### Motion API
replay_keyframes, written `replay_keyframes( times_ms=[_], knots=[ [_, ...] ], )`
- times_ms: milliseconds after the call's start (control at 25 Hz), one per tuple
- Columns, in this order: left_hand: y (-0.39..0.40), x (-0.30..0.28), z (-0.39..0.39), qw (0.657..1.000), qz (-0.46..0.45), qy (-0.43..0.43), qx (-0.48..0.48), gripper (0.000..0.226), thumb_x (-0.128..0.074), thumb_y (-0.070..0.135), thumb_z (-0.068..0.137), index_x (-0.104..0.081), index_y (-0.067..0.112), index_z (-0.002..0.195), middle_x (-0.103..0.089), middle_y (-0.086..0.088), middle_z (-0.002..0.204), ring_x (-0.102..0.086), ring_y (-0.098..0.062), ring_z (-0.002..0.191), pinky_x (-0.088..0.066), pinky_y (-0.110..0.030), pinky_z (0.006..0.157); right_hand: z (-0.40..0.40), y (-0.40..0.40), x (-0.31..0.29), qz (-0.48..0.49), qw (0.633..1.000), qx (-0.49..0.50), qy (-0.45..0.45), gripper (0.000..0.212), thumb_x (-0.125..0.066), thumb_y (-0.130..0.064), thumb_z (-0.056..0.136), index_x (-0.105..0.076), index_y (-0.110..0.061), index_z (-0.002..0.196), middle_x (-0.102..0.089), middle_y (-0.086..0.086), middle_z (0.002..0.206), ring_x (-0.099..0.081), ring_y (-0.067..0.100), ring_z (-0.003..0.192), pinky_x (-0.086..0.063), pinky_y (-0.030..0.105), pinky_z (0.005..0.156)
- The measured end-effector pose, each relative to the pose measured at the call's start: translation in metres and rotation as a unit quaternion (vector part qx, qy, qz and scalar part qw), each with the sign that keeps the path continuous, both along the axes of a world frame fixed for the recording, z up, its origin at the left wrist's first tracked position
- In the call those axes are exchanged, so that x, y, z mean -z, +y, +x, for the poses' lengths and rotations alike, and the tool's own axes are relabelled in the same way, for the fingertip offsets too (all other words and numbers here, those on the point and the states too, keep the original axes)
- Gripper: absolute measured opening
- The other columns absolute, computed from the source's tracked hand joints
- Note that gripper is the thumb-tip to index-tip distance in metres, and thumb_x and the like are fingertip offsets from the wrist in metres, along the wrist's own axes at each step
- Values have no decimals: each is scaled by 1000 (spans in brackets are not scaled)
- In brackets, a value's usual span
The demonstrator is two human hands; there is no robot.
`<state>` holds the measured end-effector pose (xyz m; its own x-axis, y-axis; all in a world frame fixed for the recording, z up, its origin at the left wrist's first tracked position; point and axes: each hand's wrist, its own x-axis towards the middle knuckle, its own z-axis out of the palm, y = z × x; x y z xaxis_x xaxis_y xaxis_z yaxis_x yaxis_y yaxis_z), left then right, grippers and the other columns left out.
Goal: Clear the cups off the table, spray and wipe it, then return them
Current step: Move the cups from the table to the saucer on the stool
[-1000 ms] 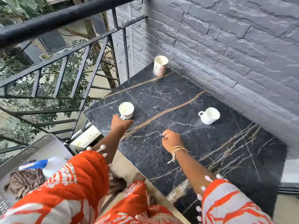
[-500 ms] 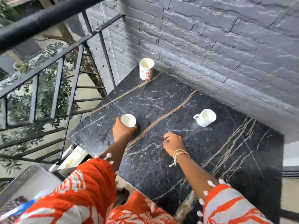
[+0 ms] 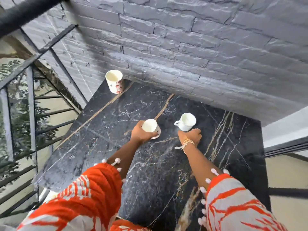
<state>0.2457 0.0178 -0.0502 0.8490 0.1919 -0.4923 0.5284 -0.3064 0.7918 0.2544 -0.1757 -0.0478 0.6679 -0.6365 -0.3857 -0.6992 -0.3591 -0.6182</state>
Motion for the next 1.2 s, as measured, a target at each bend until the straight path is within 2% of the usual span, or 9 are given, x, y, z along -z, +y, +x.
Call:
replay_keyframes(
  times_ms=[80,200,280,360,560,720,920,1080,1200],
  knots=[
    [-4,8,8,1000,-15,0,3,79,-89,35,59,-49,18,126,-54,-2,122,-54,-26,112,-54,-47,90,18,-7,0,31,999,27,-14,78,-82,-20,64,-41,-5,129,-44,21,133,-49,42,118,-46,46,98],
    [-4,14,16,998,-64,11,-10,77,-88,41,56,-51,19,120,-56,-5,121,-60,-27,106,-60,-46,76,37,-13,4,62,996,1,-56,95,-87,-19,60,-36,-15,140,-44,12,140,-47,34,125,-43,38,100],
    [-3,15,21,993,-110,27,-34,67,-87,36,62,-53,19,116,-58,-7,120,-64,-29,101,-61,-42,66,45,-20,8,57,996,-26,-56,88,-88,-22,58,-43,-18,133,-52,10,133,-52,32,119,-47,35,94],
    [0,15,19,988,-139,37,-57,57,-84,30,69,-54,18,115,-59,-8,120,-67,-29,98,-61,-41,64,43,-25,7,48,997,-50,-45,79,-88,-23,59,-47,-17,126,-58,9,125,-55,31,113,-50,34,88],
    [4,4,-3,980,-170,44,-94,52,-82,27,73,-55,18,116,-60,-8,118,-67,-30,98,-60,-41,59,10,-23,-2,25,986,-155,-62,70,-88,-25,59,-56,-20,121,-63,6,120,-55,29,113,-49,33,85],
    [2,-14,-52,973,-190,28,-130,49,-78,25,78,-53,15,119,-60,-8,114,-66,-26,91,-60,-42,57,-34,-9,-6,30,969,-239,-62,72,-89,-34,56,-59,-23,120,-64,3,118,-57,27,110,-50,36,88],
    [6,-27,-132,960,-195,9,-199,38,-73,20,82,-53,15,113,-60,-8,102,-65,-23,78,-60,-48,58,-89,4,-11,59,941,-326,-62,74,-88,-30,54,-59,-24,122,-65,1,117,-58,25,109,-52,35,91],
    [25,-24,-219,951,-158,-5,-264,46,-79,18,77,-55,17,117,-59,-4,105,-64,-24,79,-59,-46,51,-148,23,-19,77,916,-388,-61,68,-88,-22,55,-61,-22,117,-65,1,109,-59,24,103,-51,31,86],
    [46,-20,-284,947,-134,-19,-292,49,-84,19,70,-57,20,111,-60,-5,110,-63,-23,78,-59,-44,52,-193,42,-21,75,899,-427,-65,59,-88,-23,54,-63,-22,108,-66,-2,98,-61,22,94,-51,28,77]
  ],
)
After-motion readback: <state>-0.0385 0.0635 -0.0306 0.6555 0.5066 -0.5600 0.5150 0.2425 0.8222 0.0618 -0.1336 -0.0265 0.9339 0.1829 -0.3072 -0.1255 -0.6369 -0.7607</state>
